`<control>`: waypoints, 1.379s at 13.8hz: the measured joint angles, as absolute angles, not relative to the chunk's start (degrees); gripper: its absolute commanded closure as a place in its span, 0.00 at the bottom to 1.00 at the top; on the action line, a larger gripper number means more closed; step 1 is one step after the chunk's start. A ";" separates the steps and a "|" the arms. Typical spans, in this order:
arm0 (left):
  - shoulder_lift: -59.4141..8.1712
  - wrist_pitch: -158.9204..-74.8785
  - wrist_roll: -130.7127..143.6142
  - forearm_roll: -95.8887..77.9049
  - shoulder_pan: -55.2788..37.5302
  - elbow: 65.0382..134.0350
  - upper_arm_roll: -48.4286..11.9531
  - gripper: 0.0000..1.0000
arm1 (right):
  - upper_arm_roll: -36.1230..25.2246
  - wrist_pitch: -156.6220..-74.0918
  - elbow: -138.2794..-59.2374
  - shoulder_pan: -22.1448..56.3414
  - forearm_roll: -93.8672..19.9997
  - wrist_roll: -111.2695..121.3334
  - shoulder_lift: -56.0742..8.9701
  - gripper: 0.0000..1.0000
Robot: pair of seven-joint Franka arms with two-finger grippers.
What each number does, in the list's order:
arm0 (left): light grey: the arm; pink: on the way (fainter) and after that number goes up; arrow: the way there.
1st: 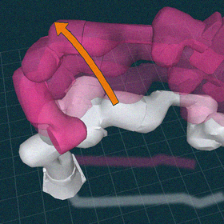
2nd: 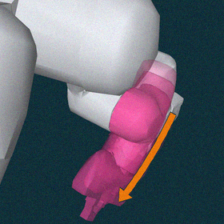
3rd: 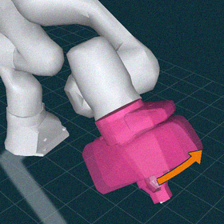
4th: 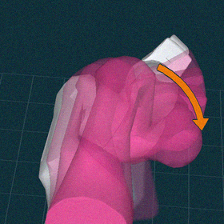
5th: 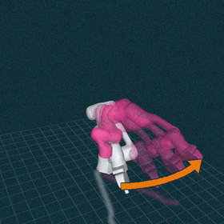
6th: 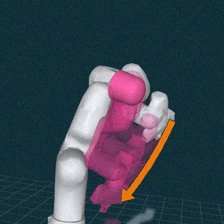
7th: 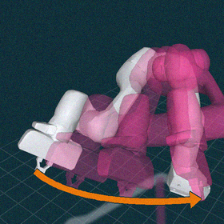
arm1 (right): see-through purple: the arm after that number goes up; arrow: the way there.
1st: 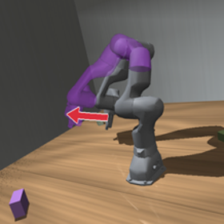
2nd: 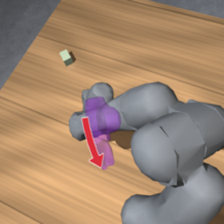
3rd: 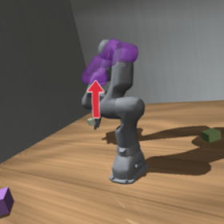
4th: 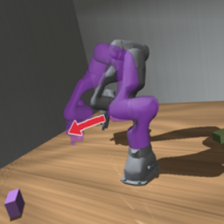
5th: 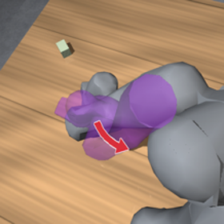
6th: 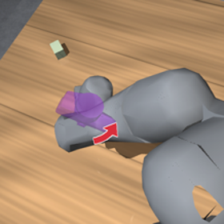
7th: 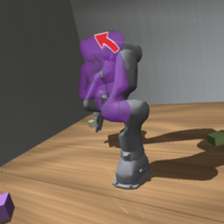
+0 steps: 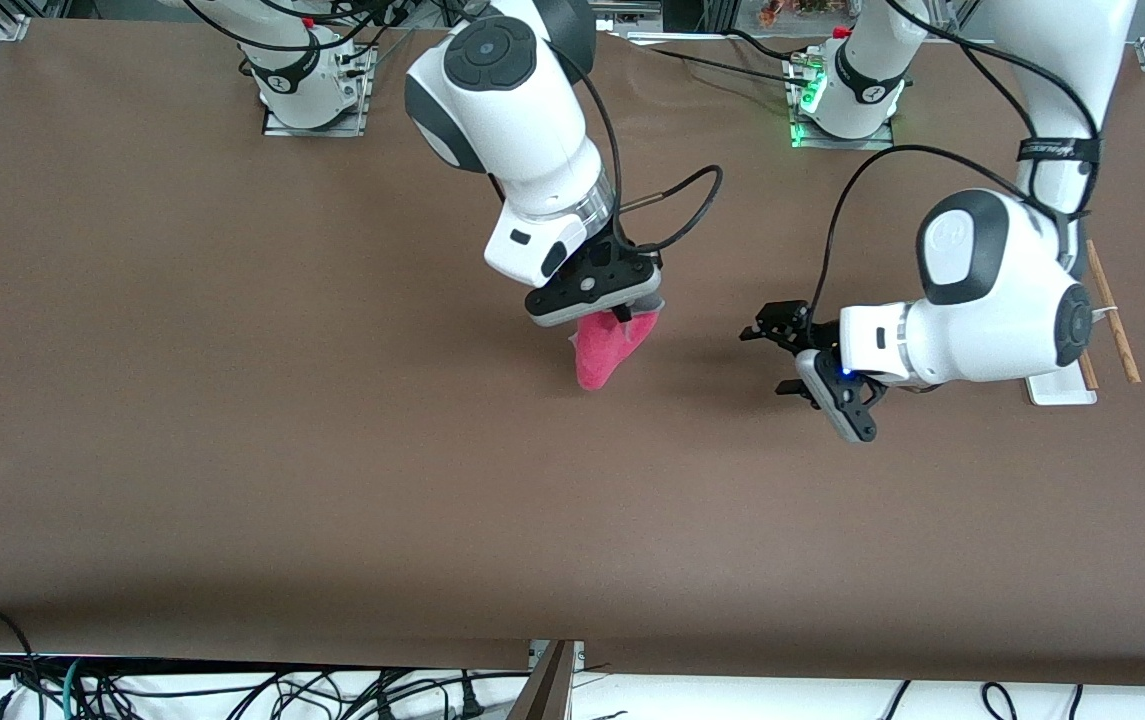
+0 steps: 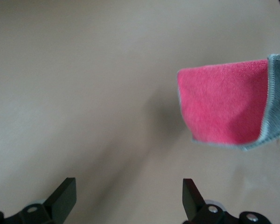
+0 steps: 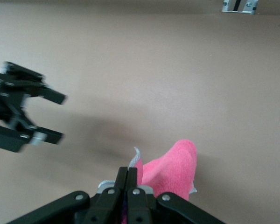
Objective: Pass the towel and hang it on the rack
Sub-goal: 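Grasp the hanging towel edge with the left gripper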
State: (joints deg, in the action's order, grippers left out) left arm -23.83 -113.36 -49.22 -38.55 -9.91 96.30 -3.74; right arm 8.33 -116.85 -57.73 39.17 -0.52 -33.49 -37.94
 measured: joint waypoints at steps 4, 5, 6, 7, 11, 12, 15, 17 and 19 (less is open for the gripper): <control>-23.71 -122.14 -66.80 -54.18 -10.94 104.81 -6.24 0.00 | 8.33 -117.47 -57.73 39.67 -0.52 -33.65 -38.04 1.00; -23.30 -124.03 -70.41 -58.18 -10.97 107.31 -7.16 0.00 | 8.32 -117.57 -57.73 39.67 -0.52 -33.65 -38.07 1.00; -22.45 -125.59 -72.64 -60.57 -10.98 109.64 -8.11 0.00 | 8.31 -117.63 -57.73 39.67 -0.52 -33.65 -38.08 1.00; -21.23 -126.59 -73.69 -61.60 -11.00 111.67 -8.99 0.00 | 8.31 -117.66 -57.73 39.67 -0.52 -33.66 -38.09 1.00; -15.37 -131.60 -73.87 -61.87 -11.04 117.80 -12.53 0.01 | 8.29 -117.70 -57.73 39.67 -0.52 -33.66 -38.13 1.00; -14.64 -133.75 -73.93 -61.87 -11.12 118.76 -13.42 0.01 | 8.28 -117.70 -57.73 39.67 -0.52 -33.66 -38.15 1.00; -14.84 -139.20 -75.26 -62.03 -11.42 120.11 -15.37 0.18 | 8.27 -117.73 -57.73 39.67 -0.52 -33.66 -38.16 1.00; -15.34 -140.73 -76.00 -62.35 -11.46 120.27 -15.54 0.45 | 8.25 -117.75 -57.73 39.67 -0.52 -33.66 -38.17 1.00; -15.90 -143.30 -76.25 -63.91 -11.96 120.25 -16.04 0.51 | 8.23 -117.77 -57.73 39.67 -0.52 -33.66 -38.17 1.00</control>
State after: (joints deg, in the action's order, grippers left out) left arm -15.90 -143.30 -76.25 -63.91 -11.96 120.25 -16.04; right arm 8.23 -117.77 -57.73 39.67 -0.52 -33.66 -38.17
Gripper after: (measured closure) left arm 0.225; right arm 0.982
